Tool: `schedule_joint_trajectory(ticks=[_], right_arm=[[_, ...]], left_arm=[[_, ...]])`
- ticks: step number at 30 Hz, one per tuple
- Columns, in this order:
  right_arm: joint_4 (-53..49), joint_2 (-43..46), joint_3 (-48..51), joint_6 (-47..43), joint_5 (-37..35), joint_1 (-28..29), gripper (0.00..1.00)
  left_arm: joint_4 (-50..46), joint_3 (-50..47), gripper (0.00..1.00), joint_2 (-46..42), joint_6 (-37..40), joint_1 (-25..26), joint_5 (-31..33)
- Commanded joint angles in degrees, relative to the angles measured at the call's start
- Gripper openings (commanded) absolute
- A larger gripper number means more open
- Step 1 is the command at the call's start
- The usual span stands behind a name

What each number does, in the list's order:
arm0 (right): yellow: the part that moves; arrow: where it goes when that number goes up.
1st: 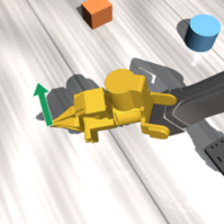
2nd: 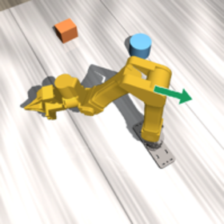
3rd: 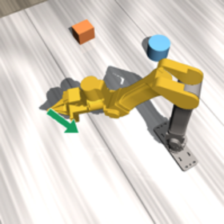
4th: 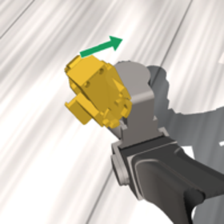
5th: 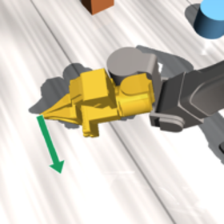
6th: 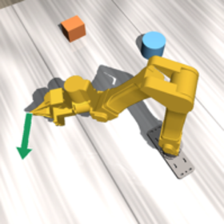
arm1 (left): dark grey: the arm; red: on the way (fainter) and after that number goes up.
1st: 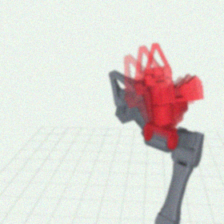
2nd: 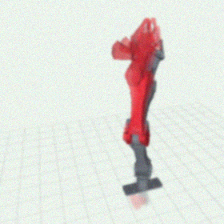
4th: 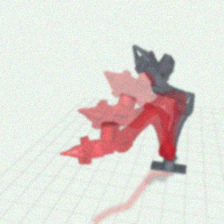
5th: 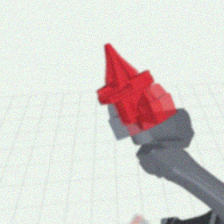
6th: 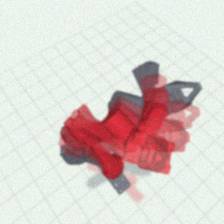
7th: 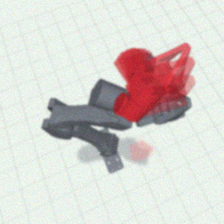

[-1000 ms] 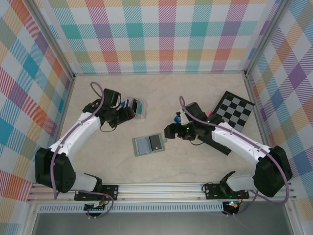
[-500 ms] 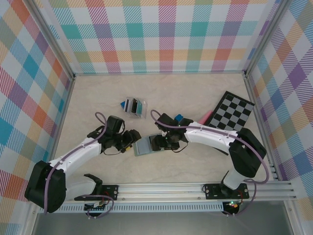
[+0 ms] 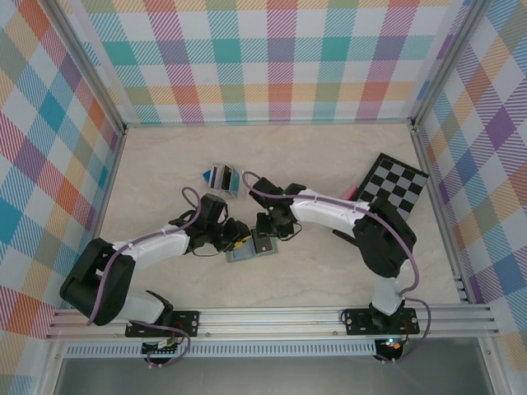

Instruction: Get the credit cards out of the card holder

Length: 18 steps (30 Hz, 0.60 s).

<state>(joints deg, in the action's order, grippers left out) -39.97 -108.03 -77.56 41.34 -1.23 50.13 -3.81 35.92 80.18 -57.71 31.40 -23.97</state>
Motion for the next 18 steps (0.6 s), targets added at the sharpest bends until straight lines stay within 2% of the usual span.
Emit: schedule_joint_trajectory(ticks=[1, 6, 11, 18], right_arm=[[-3.71, -2.64, -3.71, -1.50, -2.37, 0.06, 0.35], [-5.42, -4.98, -4.89, -1.77, -4.76, 0.13, 0.30], [-4.92, -5.44, -4.29, -2.64, -3.70, 0.06, 0.27], [-2.94, -5.09, -1.87, -3.24, -1.40, 0.07, 0.23]], left_arm=[[2.05, 1.96, 0.24, 2.11, -0.82, 0.75, 0.37], [4.14, 1.52, 0.16, 5.65, -0.65, 0.91, -0.82], [4.87, 2.92, 0.12, 8.77, -0.12, 0.95, -1.53], [3.78, 3.41, 0.08, 9.98, 1.06, 0.92, 0.56]])
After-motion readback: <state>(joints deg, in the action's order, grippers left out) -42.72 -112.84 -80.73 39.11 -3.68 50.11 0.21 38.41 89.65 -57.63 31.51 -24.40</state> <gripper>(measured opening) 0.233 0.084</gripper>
